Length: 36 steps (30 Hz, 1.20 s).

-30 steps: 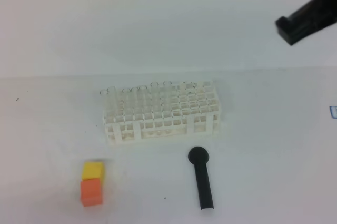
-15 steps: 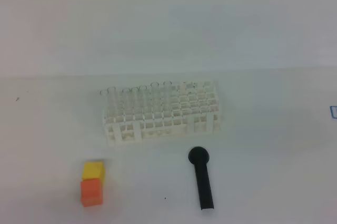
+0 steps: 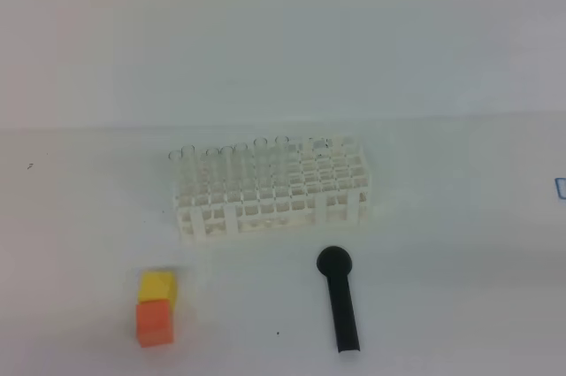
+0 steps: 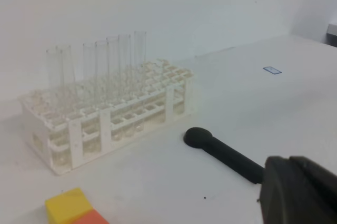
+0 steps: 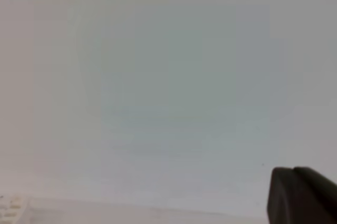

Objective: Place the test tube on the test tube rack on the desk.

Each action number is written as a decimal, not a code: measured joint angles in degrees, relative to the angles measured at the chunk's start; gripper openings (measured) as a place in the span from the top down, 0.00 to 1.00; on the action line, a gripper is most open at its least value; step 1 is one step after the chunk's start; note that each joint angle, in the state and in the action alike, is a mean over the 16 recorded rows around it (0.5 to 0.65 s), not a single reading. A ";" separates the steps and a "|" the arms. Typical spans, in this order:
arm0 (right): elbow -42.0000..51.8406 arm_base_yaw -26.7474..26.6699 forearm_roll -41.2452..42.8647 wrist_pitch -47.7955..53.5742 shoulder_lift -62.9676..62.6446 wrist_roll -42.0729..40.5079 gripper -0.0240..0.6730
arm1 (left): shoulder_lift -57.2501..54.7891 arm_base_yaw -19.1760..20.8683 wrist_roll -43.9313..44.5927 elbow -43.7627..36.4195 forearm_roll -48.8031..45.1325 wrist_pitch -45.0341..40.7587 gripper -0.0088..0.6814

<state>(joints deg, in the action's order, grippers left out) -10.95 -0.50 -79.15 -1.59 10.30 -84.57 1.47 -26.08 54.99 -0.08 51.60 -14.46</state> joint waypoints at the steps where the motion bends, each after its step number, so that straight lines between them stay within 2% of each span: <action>1: 0.08 0.13 1.90 0.16 -0.27 1.94 0.97 | 0.00 0.00 0.00 0.00 0.00 0.01 0.99; 3: 0.15 0.25 7.78 0.67 -0.57 7.87 0.97 | 0.00 0.00 0.00 0.00 0.00 0.02 0.99; 6: 0.17 0.51 20.56 2.19 -0.84 20.91 0.97 | 0.00 0.00 0.00 0.00 0.00 0.03 0.99; 16: 1.86 1.98 75.74 13.07 -2.57 77.58 0.97 | 0.00 0.00 0.00 0.00 0.00 0.06 0.99; 20: 4.53 2.52 88.77 15.89 -4.62 91.63 0.97 | 0.00 0.00 0.00 0.00 0.00 0.06 0.99; 23: 6.82 2.68 93.18 17.43 -6.27 96.70 0.97 | 0.00 0.00 0.00 0.00 0.00 0.06 0.99; 27: 9.74 2.66 95.37 18.04 -8.39 98.67 0.97 | 0.00 0.00 0.00 0.00 0.00 0.06 0.99; 36: 12.52 2.34 91.99 20.06 -10.91 91.75 0.97 | 0.00 0.00 0.00 0.00 0.00 0.06 0.99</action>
<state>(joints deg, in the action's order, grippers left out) 1.57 1.84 12.84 18.47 -0.60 7.18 1.47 -26.08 54.99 -0.08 51.60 -14.39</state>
